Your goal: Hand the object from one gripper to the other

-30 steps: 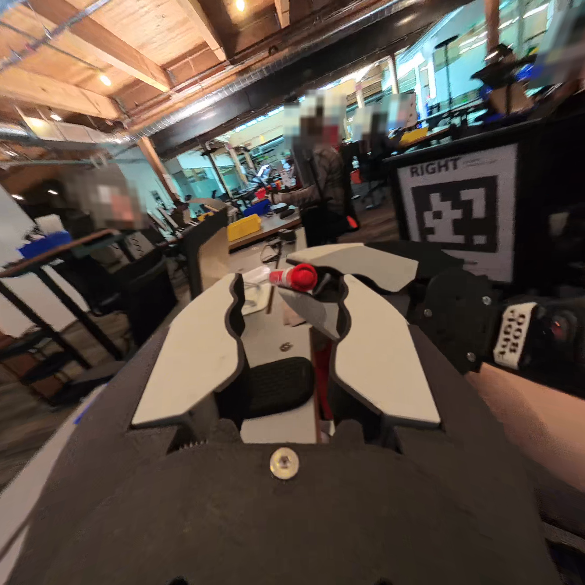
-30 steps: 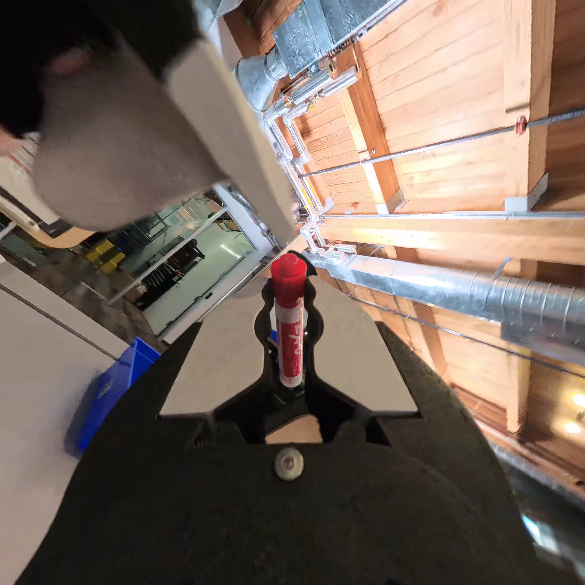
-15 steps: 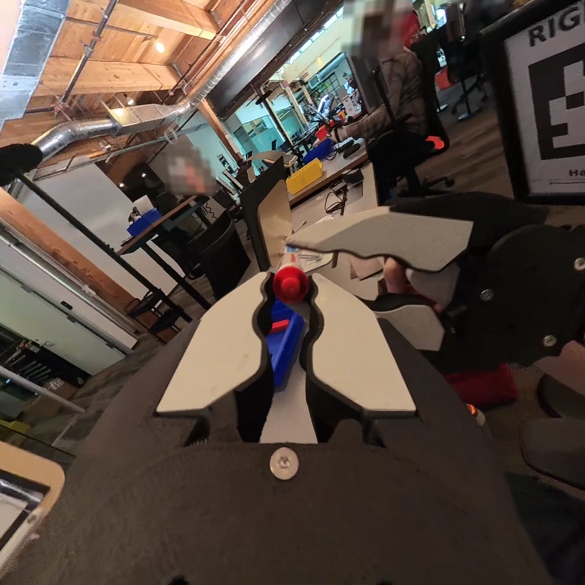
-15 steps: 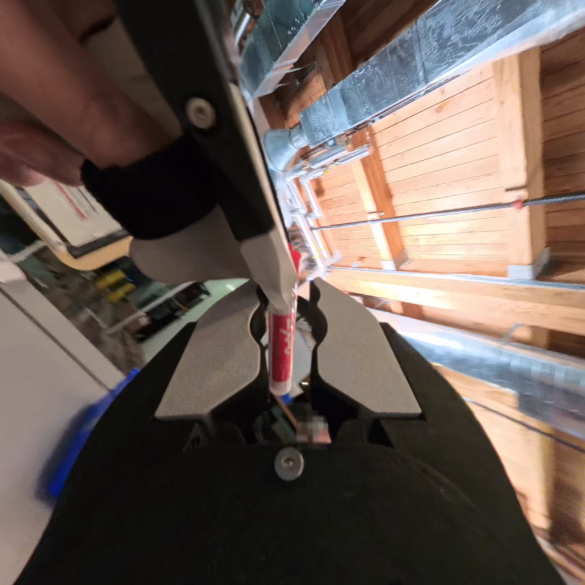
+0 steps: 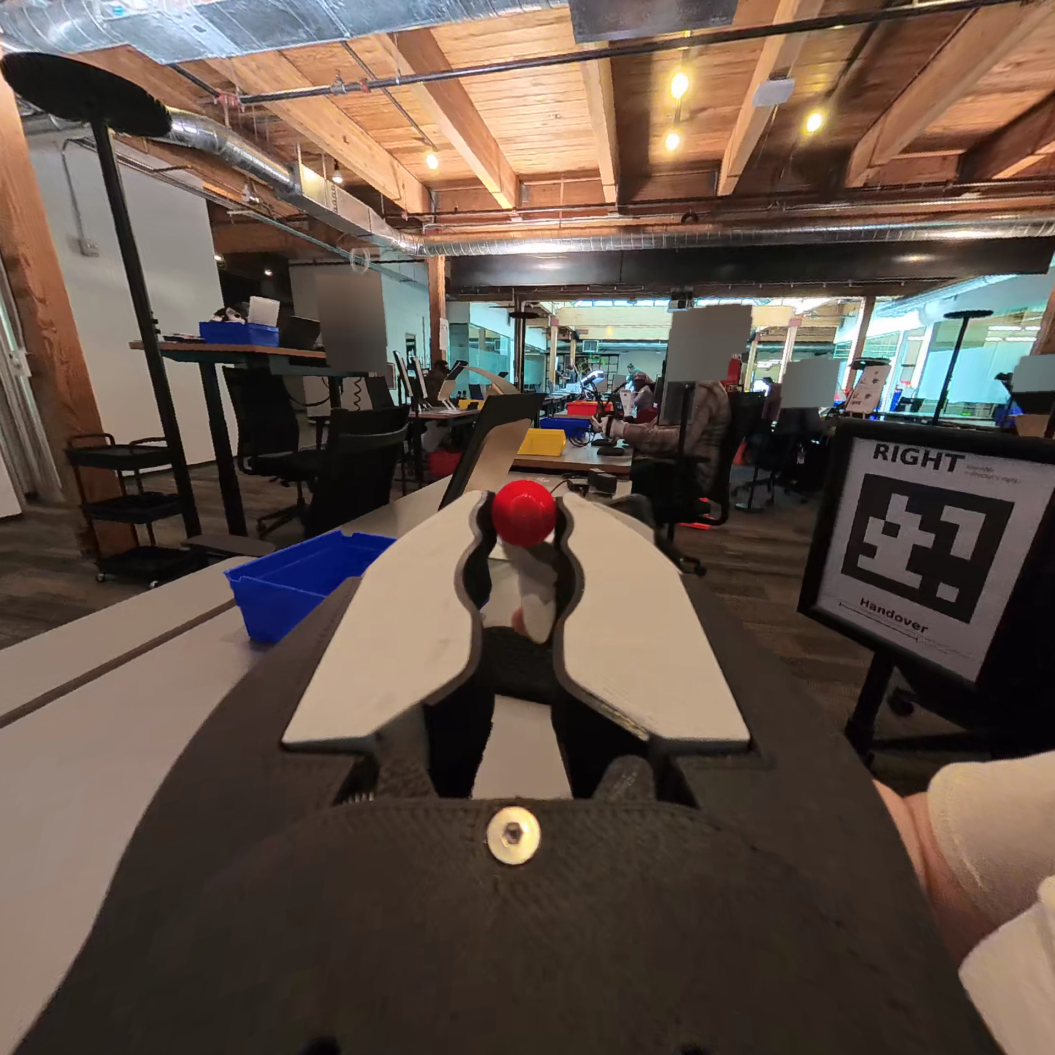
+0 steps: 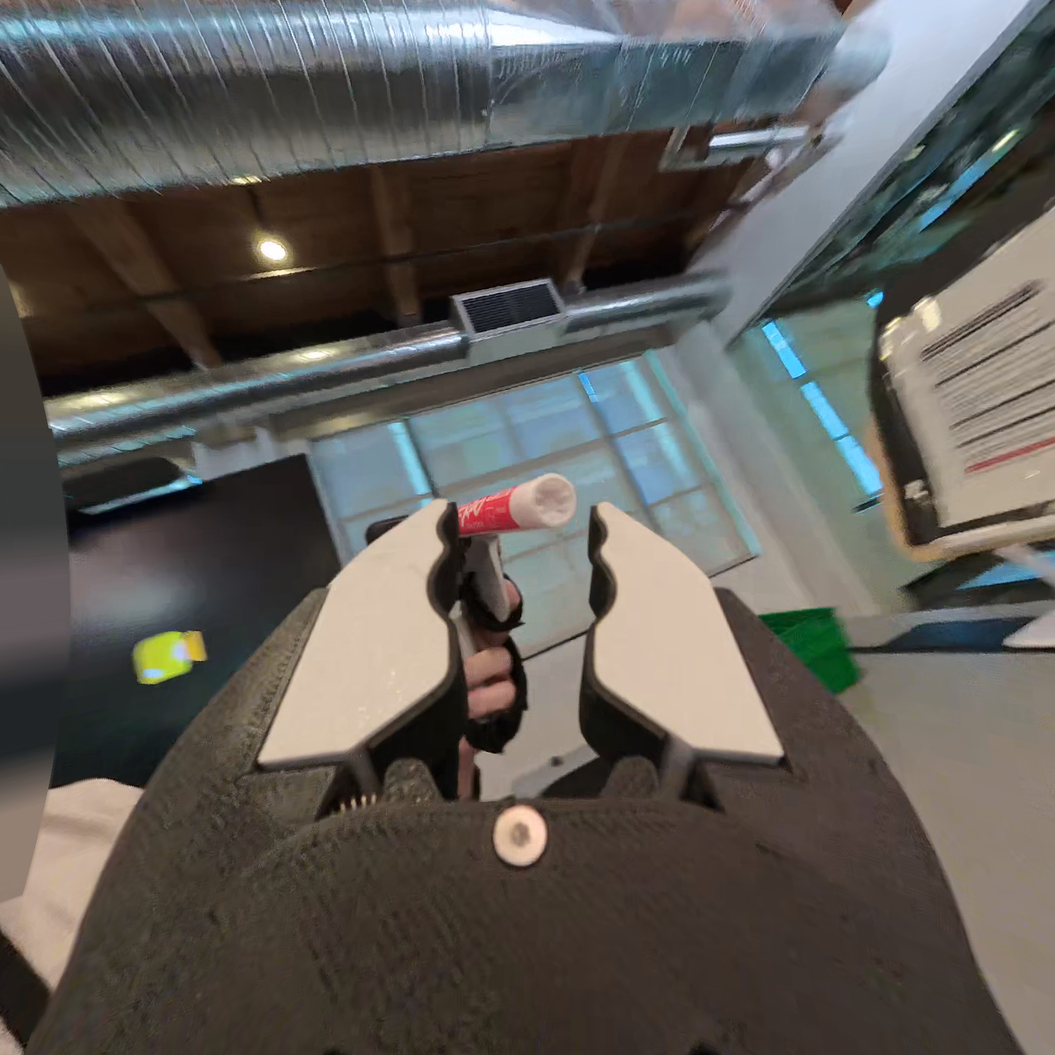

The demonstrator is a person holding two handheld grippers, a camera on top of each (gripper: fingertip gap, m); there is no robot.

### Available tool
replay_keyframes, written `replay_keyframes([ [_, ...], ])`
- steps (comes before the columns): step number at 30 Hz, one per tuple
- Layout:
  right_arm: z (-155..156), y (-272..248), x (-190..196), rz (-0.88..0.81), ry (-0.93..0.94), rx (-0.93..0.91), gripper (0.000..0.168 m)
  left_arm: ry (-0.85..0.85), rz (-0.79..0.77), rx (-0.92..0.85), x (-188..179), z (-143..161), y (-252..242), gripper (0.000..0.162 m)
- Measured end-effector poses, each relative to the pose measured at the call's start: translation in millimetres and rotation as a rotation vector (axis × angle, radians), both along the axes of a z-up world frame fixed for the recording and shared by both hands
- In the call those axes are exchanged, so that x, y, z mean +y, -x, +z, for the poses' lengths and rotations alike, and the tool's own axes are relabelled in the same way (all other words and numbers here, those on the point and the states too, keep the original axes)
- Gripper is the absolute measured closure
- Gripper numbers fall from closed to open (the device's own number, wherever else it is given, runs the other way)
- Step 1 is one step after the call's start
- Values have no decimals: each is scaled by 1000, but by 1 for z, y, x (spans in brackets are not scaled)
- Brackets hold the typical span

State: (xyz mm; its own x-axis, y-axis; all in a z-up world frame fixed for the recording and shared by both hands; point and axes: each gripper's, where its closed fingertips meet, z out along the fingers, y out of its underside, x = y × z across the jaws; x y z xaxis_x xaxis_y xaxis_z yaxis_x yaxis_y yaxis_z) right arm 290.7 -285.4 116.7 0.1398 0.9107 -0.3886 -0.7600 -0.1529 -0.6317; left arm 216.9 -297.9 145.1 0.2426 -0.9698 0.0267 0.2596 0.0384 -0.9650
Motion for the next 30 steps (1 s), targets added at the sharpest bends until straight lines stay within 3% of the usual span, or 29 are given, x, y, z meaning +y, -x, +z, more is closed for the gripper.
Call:
replay_keyframes([
  [3, 0, 29, 8, 203, 6, 60, 123, 35, 1, 13, 5, -10, 4, 143],
  [5, -1, 38, 10, 295, -11, 67, 147, 63, -14, 5, 7, -15, 7, 143],
  [6, -2, 39, 13, 327, -6, 62, 147, 94, -20, 13, 10, -19, 9, 143],
  [7, -2, 37, 20, 332, 10, 54, 147, 119, -8, 36, 15, -26, 11, 132],
  [8, -1, 29, 29, 296, 24, 52, 147, 136, 14, 63, 20, -34, 15, 108],
  [9, 3, 15, 38, 230, 10, 48, 148, 149, 39, 95, 25, -43, 21, 96],
  [11, 18, -29, 60, -12, -82, -32, 147, 155, 85, 150, 32, -62, 39, 96],
  [15, 21, -144, 143, -835, -234, -546, 147, 194, 174, 221, 41, -101, 78, 101],
  [17, 2, -176, 181, -976, -271, -812, 147, 232, 200, 250, 44, -117, 93, 101],
  [22, -76, -201, 244, -919, -313, -1315, 147, 264, 290, 272, 50, -133, 125, 105],
  [30, -182, -204, 275, -635, -529, -1959, 147, 228, 492, 282, 53, -118, 181, 108],
])
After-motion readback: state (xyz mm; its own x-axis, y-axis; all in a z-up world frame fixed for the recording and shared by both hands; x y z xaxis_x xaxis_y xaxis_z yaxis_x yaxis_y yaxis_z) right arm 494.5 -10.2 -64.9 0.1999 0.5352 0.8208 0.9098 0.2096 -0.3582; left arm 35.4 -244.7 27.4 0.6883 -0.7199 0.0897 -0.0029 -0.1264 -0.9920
